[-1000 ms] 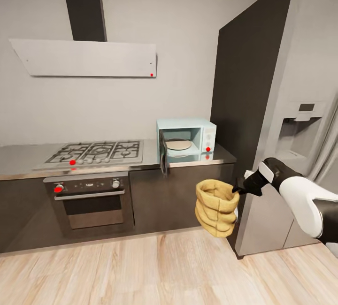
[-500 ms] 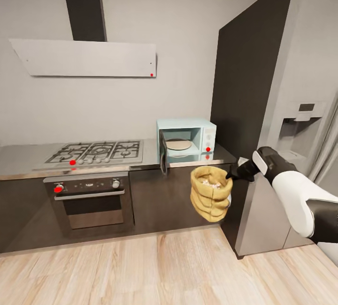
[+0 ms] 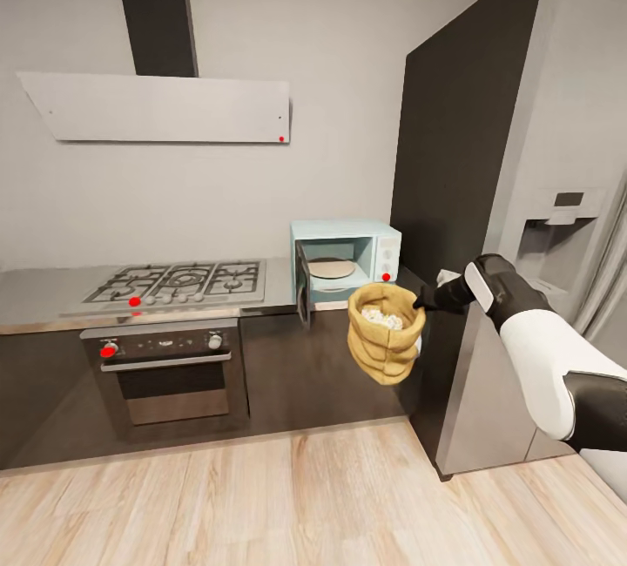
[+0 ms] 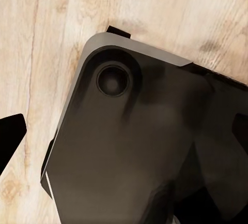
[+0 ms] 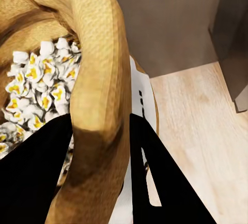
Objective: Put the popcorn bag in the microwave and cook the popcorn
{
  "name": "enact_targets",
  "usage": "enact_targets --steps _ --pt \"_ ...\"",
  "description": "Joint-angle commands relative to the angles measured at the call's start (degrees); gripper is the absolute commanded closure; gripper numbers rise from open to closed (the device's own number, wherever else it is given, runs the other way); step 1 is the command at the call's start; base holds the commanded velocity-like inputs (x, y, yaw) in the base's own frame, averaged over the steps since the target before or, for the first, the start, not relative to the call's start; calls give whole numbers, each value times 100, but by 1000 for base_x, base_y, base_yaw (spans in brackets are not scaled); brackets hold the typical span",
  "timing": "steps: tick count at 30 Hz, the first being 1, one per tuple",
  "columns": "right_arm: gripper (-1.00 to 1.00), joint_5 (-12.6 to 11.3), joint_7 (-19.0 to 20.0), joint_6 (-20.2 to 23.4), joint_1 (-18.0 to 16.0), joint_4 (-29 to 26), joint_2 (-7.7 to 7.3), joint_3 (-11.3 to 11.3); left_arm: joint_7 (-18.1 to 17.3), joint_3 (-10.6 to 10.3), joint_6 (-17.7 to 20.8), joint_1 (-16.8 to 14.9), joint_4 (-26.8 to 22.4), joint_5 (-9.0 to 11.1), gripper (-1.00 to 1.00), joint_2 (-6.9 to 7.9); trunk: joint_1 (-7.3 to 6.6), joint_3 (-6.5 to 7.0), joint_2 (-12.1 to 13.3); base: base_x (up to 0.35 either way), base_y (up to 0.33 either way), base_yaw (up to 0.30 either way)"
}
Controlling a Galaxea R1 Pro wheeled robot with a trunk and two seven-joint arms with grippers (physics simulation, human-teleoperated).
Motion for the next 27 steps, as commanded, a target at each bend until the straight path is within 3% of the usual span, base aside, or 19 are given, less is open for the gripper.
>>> enact_targets --steps 1,8,21,27 --pt "100 -59 -30 26 -4 -4 0 -13 1 -6 -18 -4 3 25 -100 -1 0 -8 -5 0 0 0" --pt "100 -75 -28 26 -4 -4 1 -22 8 -15 -10 -4 3 31 -100 -1 0 -8 -5 40 0 0" --pt "100 -84 -26 26 -4 -30 -15 -22 9 -14 -9 -4 3 34 -100 -1 0 -8 -5 306 0 0" --pt "100 -84 -18 26 -4 -146 -17 -22 9 -14 -9 -4 3 34 -100 -1 0 -8 -5 150 0 0"
